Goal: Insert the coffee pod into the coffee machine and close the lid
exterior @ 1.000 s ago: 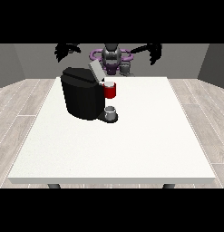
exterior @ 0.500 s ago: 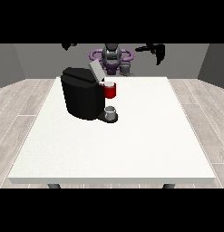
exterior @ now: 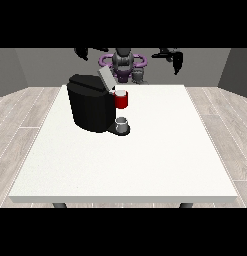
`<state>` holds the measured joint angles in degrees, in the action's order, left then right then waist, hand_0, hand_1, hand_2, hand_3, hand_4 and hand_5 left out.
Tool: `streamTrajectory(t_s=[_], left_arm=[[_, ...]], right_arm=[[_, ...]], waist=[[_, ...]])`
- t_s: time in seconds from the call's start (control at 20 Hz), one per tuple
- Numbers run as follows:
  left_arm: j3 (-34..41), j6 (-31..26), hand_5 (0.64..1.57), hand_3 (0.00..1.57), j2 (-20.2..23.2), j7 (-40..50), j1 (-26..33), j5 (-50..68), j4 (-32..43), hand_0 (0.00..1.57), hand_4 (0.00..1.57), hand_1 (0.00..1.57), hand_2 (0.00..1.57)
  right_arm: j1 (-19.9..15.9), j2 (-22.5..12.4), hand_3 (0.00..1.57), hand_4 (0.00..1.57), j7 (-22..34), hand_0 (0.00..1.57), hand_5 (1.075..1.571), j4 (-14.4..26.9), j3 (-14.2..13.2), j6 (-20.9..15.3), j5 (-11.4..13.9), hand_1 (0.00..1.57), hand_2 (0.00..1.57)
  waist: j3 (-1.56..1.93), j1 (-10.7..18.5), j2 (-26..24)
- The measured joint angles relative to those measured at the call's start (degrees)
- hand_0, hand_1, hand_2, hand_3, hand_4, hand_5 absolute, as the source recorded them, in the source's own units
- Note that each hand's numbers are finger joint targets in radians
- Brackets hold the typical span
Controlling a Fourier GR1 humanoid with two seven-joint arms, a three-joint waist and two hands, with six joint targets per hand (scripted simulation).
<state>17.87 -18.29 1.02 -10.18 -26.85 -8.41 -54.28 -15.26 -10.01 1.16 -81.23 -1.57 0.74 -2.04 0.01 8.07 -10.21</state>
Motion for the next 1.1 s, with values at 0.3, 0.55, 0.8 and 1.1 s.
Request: streamTrajectory(t_s=[0.3,0.55,0.8,1.1], left_arm=[[-2.33,0.66,1.571,0.0,-0.23,2.28,4.98,2.97,-8.33,0.0,0.0,0.0,0.0],[-5.3,2.22,1.571,0.0,-0.47,4.61,7.91,6.15,-14.23,0.0,0.0,0.0,0.0],[-6.56,3.48,1.571,0.0,0.37,4.6,9.65,6.6,-18.77,0.0,0.0,0.0,0.0],[-7.18,4.35,1.571,0.0,1.66,6.49,11.71,7.9,-22.31,0.0,0.0,0.0,0.0]], right_arm=[[-3.88,-0.06,0.0,0.0,1.13,0.0,1.571,2.85,-1.69,1.72,-1.57,0.0,0.0],[-6.57,0.06,0.0,0.0,-0.25,0.0,1.571,7.39,-3.33,1.97,-1.95,0.0,0.0],[-10.9,-0.99,0.0,0.0,-2.76,0.0,1.571,11.87,-5.04,3.2,-2.19,0.0,0.0],[-14.14,0.53,0.0,0.0,-2.6,0.0,1.571,14.85,-3.28,2.4,0.08,0.0,0.0]], waist=[[0.0,0.36,2.54],[0.0,1.03,5.27],[0.01,0.61,9.22],[-0.01,-0.43,10.2]])
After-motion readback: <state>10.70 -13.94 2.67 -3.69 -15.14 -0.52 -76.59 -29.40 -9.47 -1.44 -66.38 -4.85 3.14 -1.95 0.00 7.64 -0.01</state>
